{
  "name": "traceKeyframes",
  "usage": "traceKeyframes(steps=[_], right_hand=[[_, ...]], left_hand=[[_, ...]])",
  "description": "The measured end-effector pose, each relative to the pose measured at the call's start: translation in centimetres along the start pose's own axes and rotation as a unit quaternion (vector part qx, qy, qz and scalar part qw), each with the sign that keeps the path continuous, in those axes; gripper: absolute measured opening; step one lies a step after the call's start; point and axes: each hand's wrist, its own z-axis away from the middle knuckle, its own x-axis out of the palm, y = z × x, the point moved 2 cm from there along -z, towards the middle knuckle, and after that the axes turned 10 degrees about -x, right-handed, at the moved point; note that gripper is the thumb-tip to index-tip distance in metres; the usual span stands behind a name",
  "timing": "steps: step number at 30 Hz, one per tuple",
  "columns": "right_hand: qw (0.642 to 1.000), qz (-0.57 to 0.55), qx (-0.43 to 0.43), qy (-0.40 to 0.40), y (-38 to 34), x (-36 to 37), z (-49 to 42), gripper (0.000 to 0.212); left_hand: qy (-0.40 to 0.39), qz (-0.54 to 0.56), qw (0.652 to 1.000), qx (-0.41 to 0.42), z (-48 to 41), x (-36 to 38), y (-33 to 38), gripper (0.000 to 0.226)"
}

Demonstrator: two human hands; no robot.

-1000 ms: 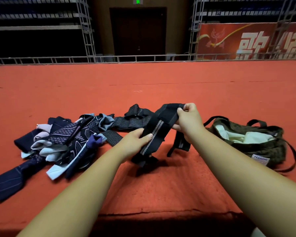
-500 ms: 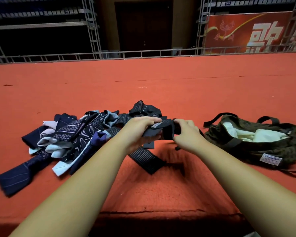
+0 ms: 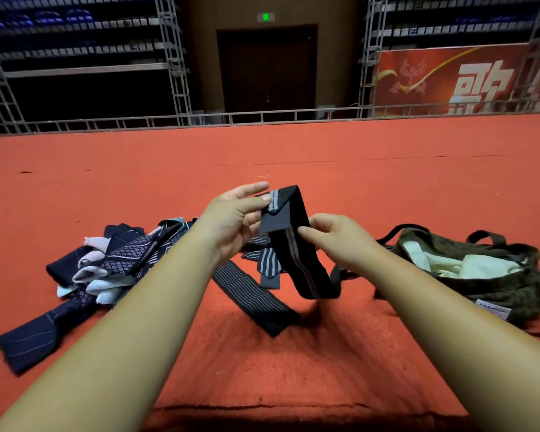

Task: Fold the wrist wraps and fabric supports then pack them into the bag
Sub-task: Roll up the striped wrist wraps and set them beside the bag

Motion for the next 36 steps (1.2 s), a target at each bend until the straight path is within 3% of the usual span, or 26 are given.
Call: traceKeyframes(steps=[3, 7, 12, 17, 24, 36], right_hand=[[0.994, -0.11, 0.021, 0.012, -1.7, -0.4, -0.1, 0.022], [0.982, -0.181, 0.033, 0.048, -2.8, -0.6, -0.8, 0.024], [0.964, -0.26, 0.042, 0.028, -3.4, -0.2, -0.4, 0.025], [0.957, -0.287, 0.041, 0.023, -3.6, 0.5, -0.2, 0.03], [0.967, -0.254, 0.013, 0.02, -3.1, 1.4, -0.3, 0.03], [0.964, -0.266, 0.021, 0.01, -2.5, 2.0, -0.9, 0.03]], left_hand=[[0.007, 0.009, 1.0, 0.021, 0.3, 0.8, 1.3, 0.04], [0.035, -0.047, 0.996, 0.064, 0.2, 1.2, 2.5, 0.045], [0.084, -0.097, 0.986, 0.104, 0.1, 1.2, 2.9, 0.039], [0.128, -0.168, 0.967, 0.146, -0.4, 1.0, 2.3, 0.033], [0.166, -0.176, 0.953, 0.184, -0.7, 0.8, 2.4, 0.029], [0.221, -0.251, 0.924, 0.187, -0.8, 0.2, 2.7, 0.03]])
